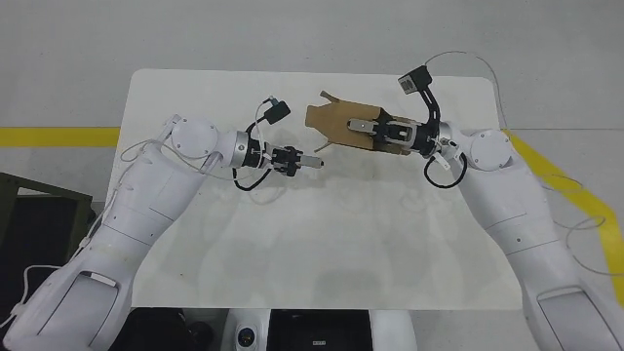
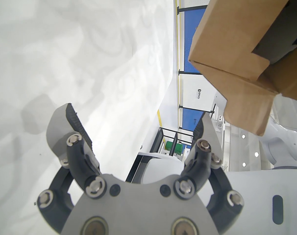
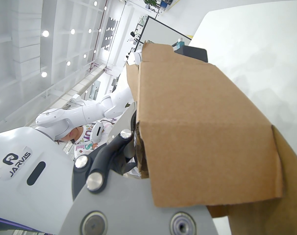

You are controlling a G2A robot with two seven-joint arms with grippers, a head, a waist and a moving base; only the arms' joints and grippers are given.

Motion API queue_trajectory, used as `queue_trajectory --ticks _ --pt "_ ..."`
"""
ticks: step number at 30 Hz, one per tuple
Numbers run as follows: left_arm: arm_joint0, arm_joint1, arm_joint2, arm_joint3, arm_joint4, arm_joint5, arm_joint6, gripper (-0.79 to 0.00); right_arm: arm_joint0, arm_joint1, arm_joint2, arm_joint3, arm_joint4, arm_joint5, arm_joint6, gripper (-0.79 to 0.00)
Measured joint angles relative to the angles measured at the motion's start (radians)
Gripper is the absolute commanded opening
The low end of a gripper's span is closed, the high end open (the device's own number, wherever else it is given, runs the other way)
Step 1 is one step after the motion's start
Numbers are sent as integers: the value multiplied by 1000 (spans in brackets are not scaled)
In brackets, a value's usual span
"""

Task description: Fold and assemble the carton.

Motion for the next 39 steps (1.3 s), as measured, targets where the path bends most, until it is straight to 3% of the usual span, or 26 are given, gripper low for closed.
queue_trajectory --ticks 26,39 --pt "-36 -7 -9 21 -13 -11 8 0 23 -22 -54 11 0 30 53 -785" --pt "-23 10 -66 38 4 -9 30 0 -68 16 27 -24 -39 140 110 -785"
